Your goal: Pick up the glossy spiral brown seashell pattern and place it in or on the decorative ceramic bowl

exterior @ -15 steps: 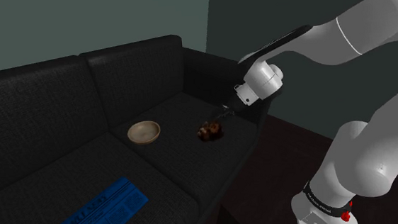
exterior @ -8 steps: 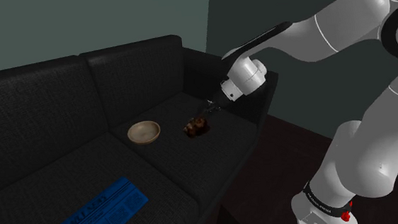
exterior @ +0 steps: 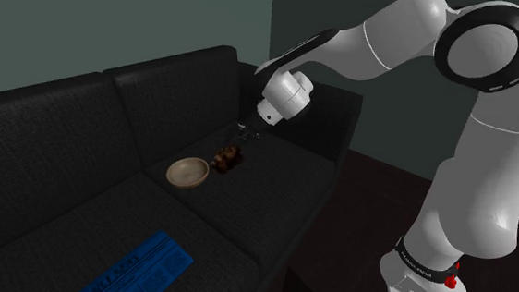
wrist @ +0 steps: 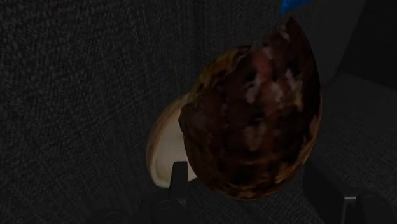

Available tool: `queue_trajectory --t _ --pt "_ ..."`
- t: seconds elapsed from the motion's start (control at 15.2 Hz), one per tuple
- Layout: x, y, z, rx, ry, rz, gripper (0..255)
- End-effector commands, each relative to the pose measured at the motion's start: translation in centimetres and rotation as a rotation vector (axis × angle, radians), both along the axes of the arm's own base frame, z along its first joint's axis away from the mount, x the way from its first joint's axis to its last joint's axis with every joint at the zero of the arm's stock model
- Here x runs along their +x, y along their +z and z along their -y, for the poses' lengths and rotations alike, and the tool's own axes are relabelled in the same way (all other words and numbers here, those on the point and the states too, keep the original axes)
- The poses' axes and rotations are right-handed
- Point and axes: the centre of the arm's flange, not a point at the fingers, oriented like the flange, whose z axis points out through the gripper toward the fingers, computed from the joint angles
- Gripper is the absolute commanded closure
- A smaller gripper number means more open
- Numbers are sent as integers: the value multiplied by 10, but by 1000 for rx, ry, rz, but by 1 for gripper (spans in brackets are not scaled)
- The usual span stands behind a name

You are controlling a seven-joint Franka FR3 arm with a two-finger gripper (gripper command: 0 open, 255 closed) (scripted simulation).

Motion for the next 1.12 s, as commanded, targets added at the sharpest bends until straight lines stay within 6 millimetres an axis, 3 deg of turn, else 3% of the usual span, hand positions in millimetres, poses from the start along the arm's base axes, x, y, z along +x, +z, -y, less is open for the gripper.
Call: queue_trajectory --t 0.0,0.59,1.06 --pt "22 1 -14 1 -1 0 255" --pt "123 8 -86 1 -1 0 255" --pt "123 -29 -86 1 -1 0 255"
